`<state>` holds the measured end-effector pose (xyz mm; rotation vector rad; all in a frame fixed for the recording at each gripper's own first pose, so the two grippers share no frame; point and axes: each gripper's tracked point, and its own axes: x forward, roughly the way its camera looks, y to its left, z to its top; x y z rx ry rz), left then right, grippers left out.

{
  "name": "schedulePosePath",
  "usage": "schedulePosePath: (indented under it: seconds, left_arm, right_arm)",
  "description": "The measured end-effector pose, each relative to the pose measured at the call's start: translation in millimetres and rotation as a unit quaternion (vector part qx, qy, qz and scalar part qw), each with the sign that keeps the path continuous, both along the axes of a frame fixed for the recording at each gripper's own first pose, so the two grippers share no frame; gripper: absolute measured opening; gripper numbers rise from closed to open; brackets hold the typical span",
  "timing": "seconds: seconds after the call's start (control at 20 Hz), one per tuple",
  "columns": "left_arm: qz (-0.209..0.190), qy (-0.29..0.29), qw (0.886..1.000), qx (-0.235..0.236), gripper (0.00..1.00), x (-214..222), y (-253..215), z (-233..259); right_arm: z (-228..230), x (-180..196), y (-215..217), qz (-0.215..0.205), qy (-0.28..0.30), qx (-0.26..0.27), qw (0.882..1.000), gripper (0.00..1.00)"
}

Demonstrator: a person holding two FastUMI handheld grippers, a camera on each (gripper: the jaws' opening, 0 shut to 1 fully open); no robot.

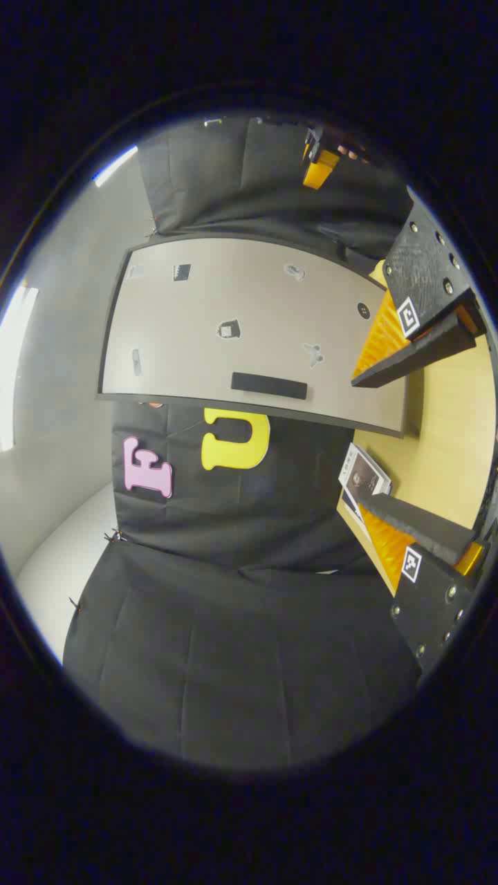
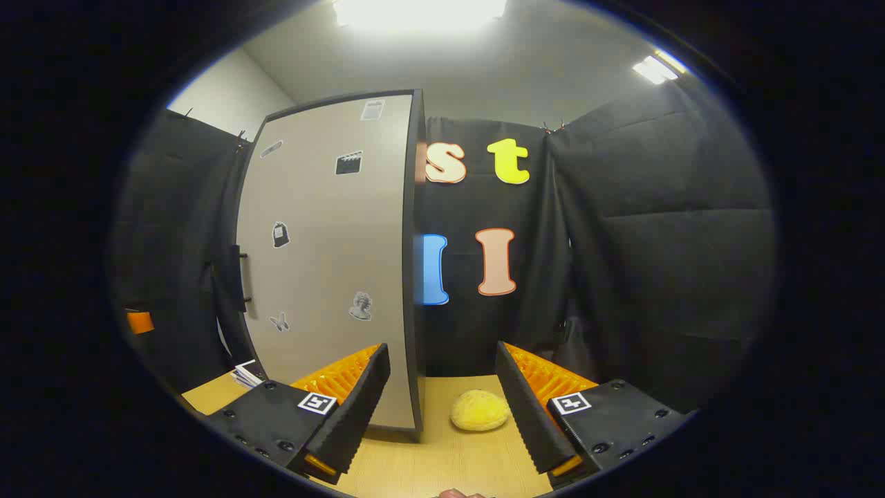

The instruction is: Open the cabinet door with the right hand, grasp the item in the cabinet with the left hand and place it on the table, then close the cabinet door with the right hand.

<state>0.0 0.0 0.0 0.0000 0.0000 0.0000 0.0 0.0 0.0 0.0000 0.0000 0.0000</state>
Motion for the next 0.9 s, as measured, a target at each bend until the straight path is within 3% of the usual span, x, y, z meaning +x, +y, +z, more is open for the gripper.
schedulePosePath:
  seconds: [0.25, 0.7, 0.75, 0.9]
  left_arm:
    - [-0.007, -0.019, 0.999, 0.029, 0.94, 11.1, 12.5, 15.6]
    - [-0.044, -0.014, 0.999, 0.029, 0.94, 33.4, 44.1, 9.0]
    - [-0.050, -0.014, 0.998, 0.027, 0.94, 34.2, 46.7, 7.4]
    - [-0.056, -0.013, 0.998, 0.027, 0.94, 38.5, 57.2, 1.6]
  right_arm:
    - [-0.8, -8.8, 12.1, -0.012, -0.002, 0.020, 1.000, 0.95]
    - [-6.9, -22.2, 53.6, -0.032, 0.015, 0.026, 0.999, 0.94]
    - [-8.4, -22.9, 58.3, -0.034, 0.017, 0.023, 0.999, 0.99]
    - [-9.0, -25.6, 71.2, -0.035, 0.025, 0.022, 0.999, 0.94]
